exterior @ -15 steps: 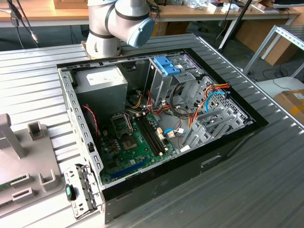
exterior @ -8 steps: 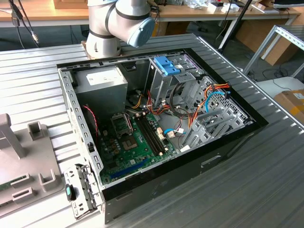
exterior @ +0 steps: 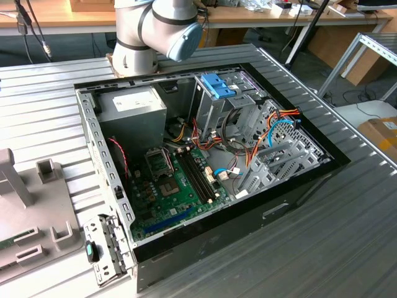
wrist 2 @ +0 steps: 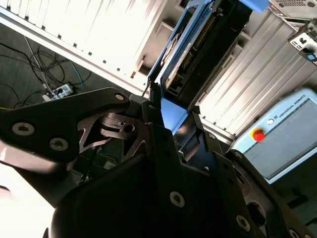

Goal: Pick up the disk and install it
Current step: 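Pick up the disk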

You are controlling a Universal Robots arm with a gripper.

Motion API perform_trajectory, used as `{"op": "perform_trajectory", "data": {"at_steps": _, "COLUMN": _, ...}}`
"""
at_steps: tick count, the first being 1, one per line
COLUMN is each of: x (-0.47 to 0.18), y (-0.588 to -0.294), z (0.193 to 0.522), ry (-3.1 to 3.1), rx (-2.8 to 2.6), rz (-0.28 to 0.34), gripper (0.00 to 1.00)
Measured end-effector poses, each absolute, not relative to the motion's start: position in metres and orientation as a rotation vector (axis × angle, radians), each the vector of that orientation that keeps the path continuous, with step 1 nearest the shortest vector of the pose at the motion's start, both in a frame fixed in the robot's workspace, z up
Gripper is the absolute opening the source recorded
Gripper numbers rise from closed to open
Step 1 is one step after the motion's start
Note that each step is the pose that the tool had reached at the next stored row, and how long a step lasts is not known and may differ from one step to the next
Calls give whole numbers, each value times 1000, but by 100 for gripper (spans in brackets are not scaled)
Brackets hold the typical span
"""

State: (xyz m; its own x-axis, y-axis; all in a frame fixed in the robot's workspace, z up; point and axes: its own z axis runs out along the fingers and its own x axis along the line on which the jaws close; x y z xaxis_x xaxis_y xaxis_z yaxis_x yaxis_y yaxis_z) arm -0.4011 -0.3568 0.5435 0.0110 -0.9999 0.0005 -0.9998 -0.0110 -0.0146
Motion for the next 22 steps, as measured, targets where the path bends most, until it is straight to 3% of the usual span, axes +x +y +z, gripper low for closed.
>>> {"op": "perform_trajectory", "data": {"at_steps": 22, "x": -378, "y": -357, "z": 544, "ry": 2202, "rx": -2227, "rz": -17, "gripper": 37}}
